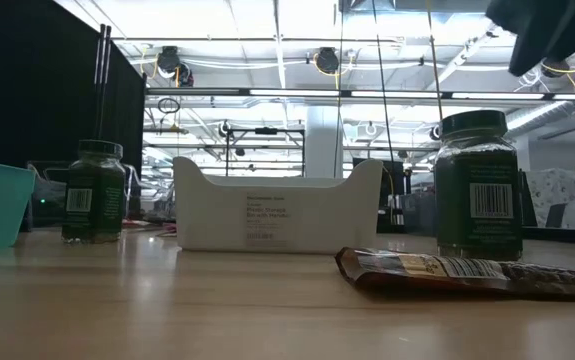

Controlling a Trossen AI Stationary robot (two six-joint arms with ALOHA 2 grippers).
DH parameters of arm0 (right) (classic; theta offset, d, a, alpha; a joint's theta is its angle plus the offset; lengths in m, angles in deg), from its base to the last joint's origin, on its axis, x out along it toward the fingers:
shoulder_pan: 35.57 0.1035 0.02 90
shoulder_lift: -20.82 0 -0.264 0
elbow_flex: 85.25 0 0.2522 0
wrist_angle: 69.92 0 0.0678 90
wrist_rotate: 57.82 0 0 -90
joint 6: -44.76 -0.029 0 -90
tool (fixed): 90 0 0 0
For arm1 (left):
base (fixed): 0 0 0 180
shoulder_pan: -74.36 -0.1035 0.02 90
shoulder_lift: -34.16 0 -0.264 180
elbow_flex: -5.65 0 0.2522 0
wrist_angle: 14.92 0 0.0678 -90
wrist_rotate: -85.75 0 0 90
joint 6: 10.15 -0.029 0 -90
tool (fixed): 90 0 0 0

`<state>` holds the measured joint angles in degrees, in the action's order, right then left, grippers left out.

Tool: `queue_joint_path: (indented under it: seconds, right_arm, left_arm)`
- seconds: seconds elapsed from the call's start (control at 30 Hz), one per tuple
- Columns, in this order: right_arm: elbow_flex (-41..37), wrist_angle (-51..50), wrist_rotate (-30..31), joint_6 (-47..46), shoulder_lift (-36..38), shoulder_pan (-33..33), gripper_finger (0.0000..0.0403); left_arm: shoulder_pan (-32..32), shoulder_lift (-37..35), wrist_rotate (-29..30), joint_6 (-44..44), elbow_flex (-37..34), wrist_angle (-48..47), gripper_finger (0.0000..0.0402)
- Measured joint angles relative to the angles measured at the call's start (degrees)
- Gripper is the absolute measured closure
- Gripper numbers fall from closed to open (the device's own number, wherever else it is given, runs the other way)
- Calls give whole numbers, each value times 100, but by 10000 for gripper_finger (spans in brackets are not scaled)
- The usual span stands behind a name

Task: Sort spices by type
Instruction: Put the right green seasoning bottle into the white bin

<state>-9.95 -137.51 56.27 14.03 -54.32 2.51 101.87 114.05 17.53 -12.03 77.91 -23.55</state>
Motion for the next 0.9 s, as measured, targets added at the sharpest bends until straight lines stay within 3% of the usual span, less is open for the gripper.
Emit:
queue_joint_path:
  seconds: [0.17,0.37,0.63,0.8,0.9]
  right_arm:
    - [37,-258,54,-159,619,48,248]
    - [787,-106,841,234,1211,-14,248]
    - [819,750,924,1444,1313,249,248]
    - [144,1510,1377,1669,1309,407,248]
    - [-381,1957,1501,1669,1274,372,248]
  left_arm:
    - [-11,-13,937,-154,2,450,316]
    - [-65,-32,2133,-754,4,653,316]
    - [-82,-32,2152,-742,4,353,316]
    - [-85,-32,2190,-700,4,250,316]
    - [-85,-32,2579,-752,4,251,316]
